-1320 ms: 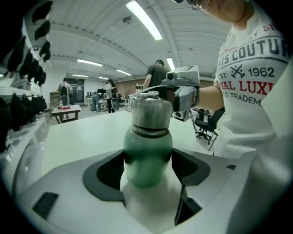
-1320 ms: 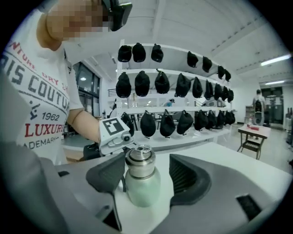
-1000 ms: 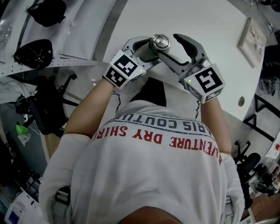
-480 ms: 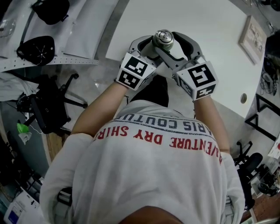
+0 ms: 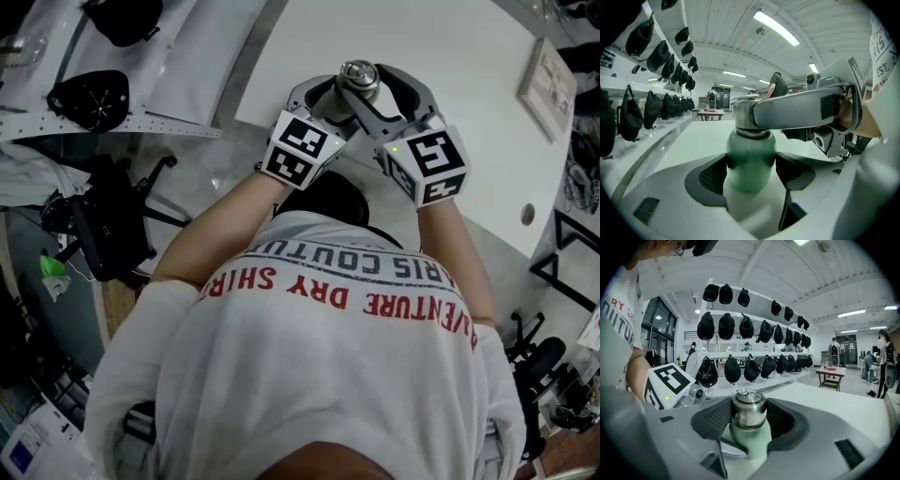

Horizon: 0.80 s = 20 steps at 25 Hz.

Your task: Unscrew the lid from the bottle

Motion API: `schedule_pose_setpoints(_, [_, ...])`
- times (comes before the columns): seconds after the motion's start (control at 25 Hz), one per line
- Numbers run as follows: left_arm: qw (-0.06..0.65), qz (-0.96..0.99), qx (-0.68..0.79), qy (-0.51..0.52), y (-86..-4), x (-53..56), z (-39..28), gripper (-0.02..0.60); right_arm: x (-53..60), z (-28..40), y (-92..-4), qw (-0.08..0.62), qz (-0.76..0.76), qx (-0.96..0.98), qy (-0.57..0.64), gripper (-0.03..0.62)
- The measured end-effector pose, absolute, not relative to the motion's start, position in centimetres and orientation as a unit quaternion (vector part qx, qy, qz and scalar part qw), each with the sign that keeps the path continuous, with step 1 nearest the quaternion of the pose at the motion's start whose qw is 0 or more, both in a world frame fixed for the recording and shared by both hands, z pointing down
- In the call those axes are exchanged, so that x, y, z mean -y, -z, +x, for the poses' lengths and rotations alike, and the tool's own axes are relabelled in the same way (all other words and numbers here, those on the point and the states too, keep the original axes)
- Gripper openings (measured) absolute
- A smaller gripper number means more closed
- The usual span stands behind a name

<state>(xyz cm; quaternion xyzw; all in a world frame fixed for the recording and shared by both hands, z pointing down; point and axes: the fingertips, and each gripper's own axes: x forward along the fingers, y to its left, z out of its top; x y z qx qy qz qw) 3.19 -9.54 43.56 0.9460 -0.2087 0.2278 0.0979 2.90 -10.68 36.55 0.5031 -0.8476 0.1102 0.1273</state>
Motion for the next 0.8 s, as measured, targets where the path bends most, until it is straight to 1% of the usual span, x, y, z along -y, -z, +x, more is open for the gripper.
schedule_pose_setpoints(0.4, [0.082,0.950,0.152,-0.262,-43.74,9.50,3.17,0.341,10.24,2.71,-36.72,0.167,0.438,0.879,-0.089,0.233])
schedule_pose_setpoints(0.8, [0.055,0.959,0.072,-0.269,-43.95,9.42,2.93,0.336,10.02,2.56,-36.73,0.213,0.304,0.927,-0.053,0.233])
